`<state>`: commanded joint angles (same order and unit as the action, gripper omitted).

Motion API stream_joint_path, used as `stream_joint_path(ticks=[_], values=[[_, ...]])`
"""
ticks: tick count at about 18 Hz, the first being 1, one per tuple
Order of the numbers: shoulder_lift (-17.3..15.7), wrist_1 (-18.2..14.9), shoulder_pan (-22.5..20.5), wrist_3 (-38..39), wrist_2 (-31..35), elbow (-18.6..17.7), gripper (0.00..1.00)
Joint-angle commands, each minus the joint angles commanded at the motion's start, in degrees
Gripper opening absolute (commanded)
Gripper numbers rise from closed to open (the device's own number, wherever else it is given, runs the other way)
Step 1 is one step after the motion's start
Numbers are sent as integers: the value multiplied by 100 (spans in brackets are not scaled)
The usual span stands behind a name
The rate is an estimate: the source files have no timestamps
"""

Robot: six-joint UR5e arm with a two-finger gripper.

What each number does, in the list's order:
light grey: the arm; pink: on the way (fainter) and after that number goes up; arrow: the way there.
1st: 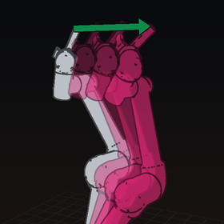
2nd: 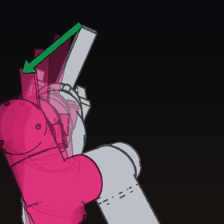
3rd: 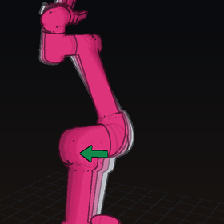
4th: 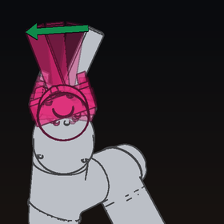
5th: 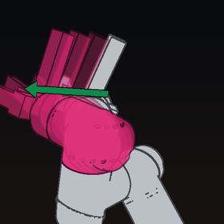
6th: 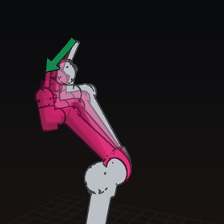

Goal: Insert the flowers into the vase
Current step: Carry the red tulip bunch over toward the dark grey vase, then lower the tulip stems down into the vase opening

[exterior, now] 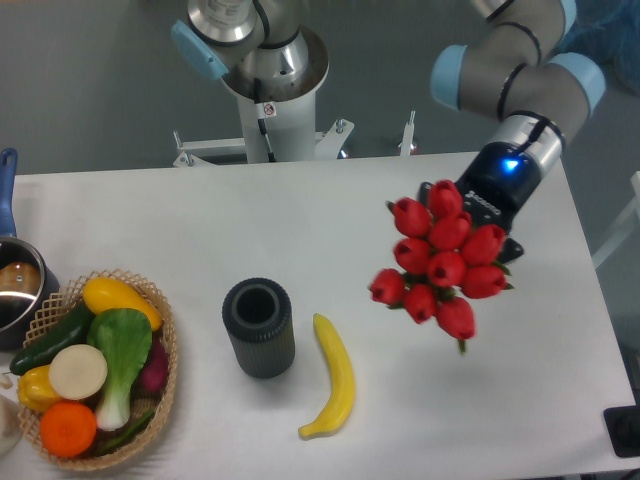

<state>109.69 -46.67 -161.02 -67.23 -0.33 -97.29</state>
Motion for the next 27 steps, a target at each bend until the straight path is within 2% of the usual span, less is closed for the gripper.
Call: stream_joint_path(ticks=[6, 8, 11, 15, 22, 27], values=[[18, 0, 562, -141, -923, 35, 31], [18, 0, 694, -141, -1117, -87, 31], [18, 9, 853, -193, -1118, -307, 31], [44, 0, 1046, -325, -1127, -422, 31], [70, 0, 1117, -422, -1276, -527, 31], [167, 0, 1196, -782, -1285, -606, 31]])
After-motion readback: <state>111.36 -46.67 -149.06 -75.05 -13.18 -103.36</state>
